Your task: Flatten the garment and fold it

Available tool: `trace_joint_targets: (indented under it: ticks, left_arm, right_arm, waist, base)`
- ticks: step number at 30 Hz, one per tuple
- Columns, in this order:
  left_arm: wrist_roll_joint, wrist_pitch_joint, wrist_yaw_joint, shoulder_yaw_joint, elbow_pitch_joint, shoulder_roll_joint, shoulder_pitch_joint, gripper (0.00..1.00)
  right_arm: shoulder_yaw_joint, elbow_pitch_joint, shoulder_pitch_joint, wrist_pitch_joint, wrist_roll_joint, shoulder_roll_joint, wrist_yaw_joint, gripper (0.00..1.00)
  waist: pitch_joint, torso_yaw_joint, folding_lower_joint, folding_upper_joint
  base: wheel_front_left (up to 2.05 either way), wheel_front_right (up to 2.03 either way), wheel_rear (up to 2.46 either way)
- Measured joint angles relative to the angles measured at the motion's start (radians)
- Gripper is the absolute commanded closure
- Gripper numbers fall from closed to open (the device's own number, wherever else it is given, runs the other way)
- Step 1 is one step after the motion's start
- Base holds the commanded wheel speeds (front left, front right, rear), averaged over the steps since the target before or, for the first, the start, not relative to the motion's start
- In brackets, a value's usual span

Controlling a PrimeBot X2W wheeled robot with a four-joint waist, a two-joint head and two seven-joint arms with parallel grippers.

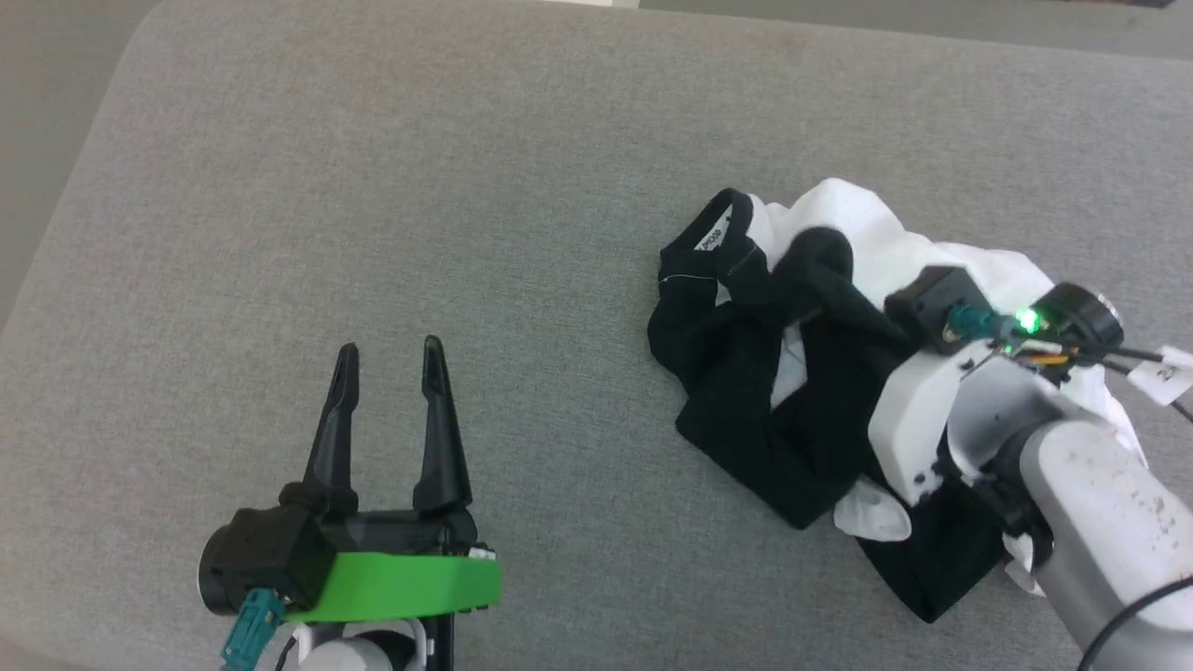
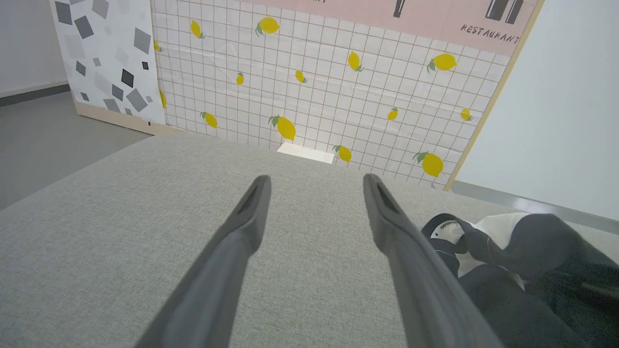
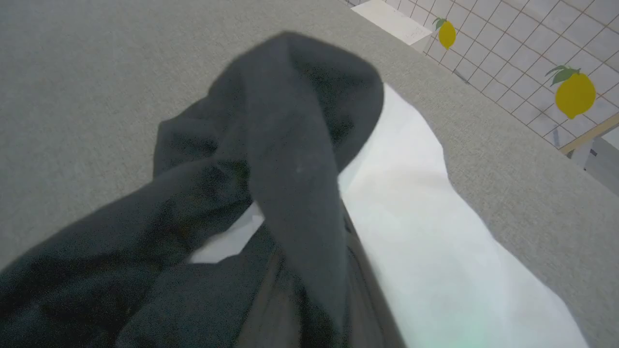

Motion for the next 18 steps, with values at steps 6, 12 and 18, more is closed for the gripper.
trace_joint_targets:
  ticks: [6,12,18]
  left_arm:
    - [0.0,0.0,0.004,0.015,0.013,0.0,-0.001,0.0]
    - [0.002,0.0,0.003,0.043,0.016,0.0,0.02,0.0]
    - [0.01,0.0,-0.003,0.063,0.014,0.0,0.051,0.0]
  right_arm:
    - [-0.076,0.003,-0.076,-0.084,-0.016,0.028,0.0,1.0]
    - [-0.195,-0.048,-0.12,-0.095,-0.011,0.023,0.0,1.0]
    - [-0.429,-0.15,-0.037,-0.084,-0.036,0.011,0.0,1.0]
  waist:
    - [-0.021,-0.012,0.0,0.0]
    - [-0.076,-0.055,0.0,0.0]
    - [-0.127,-0.115,-0.0001,0.0]
  base:
    - [0.0,0.0,0.0]
    - [0.0,0.0,0.0]
    - [0.0,0.0,0.0]
